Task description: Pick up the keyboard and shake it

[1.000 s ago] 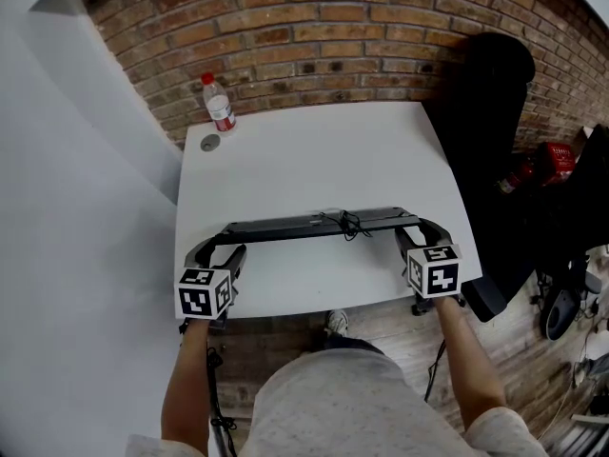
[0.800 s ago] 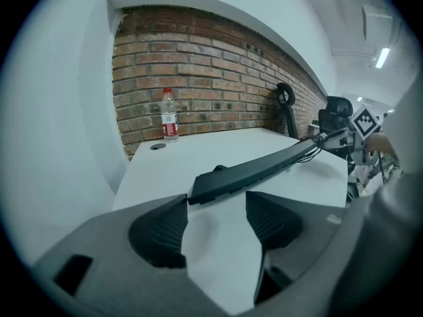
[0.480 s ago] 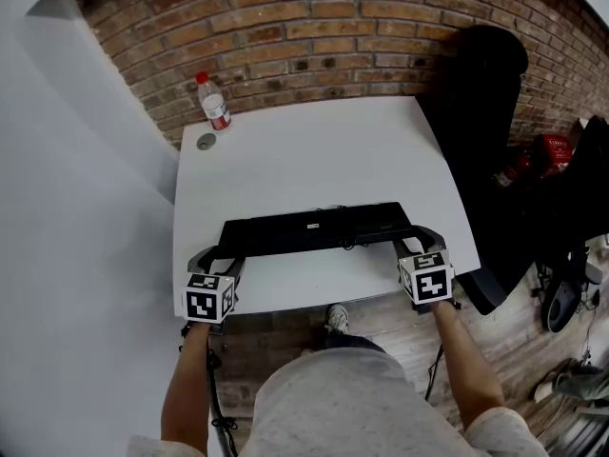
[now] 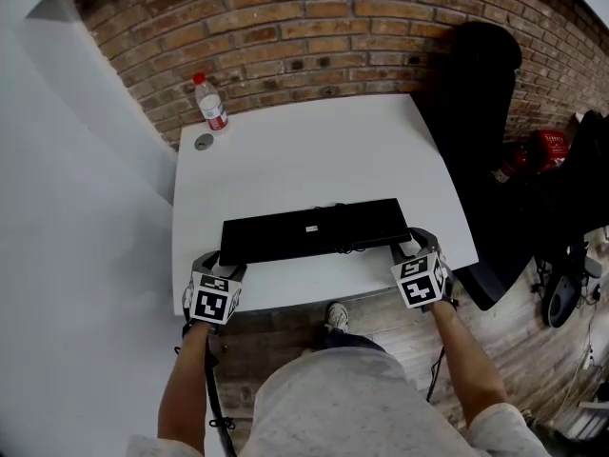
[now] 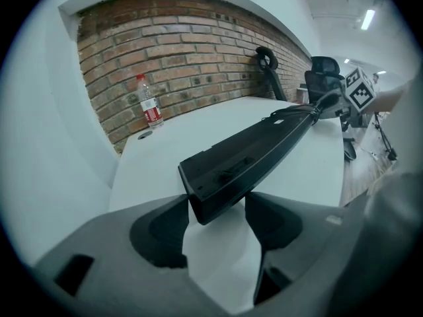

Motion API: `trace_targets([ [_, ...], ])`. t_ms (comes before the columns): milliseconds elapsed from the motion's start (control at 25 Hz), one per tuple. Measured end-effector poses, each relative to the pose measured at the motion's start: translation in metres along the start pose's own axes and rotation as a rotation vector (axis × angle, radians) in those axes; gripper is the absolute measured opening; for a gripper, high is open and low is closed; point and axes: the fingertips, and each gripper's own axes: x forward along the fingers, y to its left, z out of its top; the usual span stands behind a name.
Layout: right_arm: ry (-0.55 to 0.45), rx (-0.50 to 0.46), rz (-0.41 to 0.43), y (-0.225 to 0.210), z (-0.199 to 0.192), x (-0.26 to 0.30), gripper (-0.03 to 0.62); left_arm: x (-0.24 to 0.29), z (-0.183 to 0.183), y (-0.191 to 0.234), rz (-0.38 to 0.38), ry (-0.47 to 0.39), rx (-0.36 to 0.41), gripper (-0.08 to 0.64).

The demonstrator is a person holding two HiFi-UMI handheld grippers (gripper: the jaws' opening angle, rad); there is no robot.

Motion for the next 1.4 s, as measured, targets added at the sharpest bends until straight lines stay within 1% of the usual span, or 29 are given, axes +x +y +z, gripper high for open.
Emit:
trace_targets([
  [160,0.024,-0.066,-0.009,0.002,-0.006,0.002,0.189,0.008,-0.005,-0.002,-0.019,0.003,0.045,0.273],
  [360,0.090,-0.140,-0.018,0.003,-0.013,0.002,0.189,0.001,-0.011,-0.008,-0.037,0.046,0.041,0.275],
  [400,0.108,-0.146,-0.016,0.003,-0.017,0.002,0.189,-0.001,-0.012,-0.009,-0.043,0.053,0.039,0.274],
  [480,0.135,-0.140,-0.012,0.002,-0.024,-0.002,0.221,-0.006,-0.015,-0.014,-0.055,0.054,0.040,0.265],
  [520,0.144,-0.134,-0.015,0.002,-0.027,-0.005,0.222,-0.009,-0.016,-0.017,-0.059,0.050,0.041,0.264],
  [640,0.159,-0.117,-0.034,0.006,-0.036,-0.020,0.199,-0.019,-0.022,-0.025,-0.067,0.029,0.032,0.264],
  [760,0.174,-0.072,-0.039,0.017,-0.047,-0.035,0.196,-0.031,-0.023,-0.036,-0.078,-0.013,-0.005,0.264],
  [840,0.168,-0.027,-0.028,0.028,-0.054,-0.046,0.186,-0.040,-0.021,-0.047,-0.091,-0.051,-0.036,0.259],
  [1000,0.128,0.059,0.012,0.055,-0.055,-0.063,0.151,-0.058,-0.011,-0.072,-0.118,-0.129,-0.135,0.219],
  [1200,0.021,0.156,0.070,0.079,-0.034,-0.081,0.105,-0.079,0.015,-0.105,-0.140,-0.234,-0.236,0.152],
  [1280,-0.033,0.201,0.090,0.082,-0.021,-0.092,0.082,-0.086,0.027,-0.119,-0.144,-0.269,-0.265,0.118],
  [1400,-0.120,0.260,0.120,0.081,0.000,-0.112,0.030,-0.095,0.045,-0.140,-0.138,-0.314,-0.297,0.063],
])
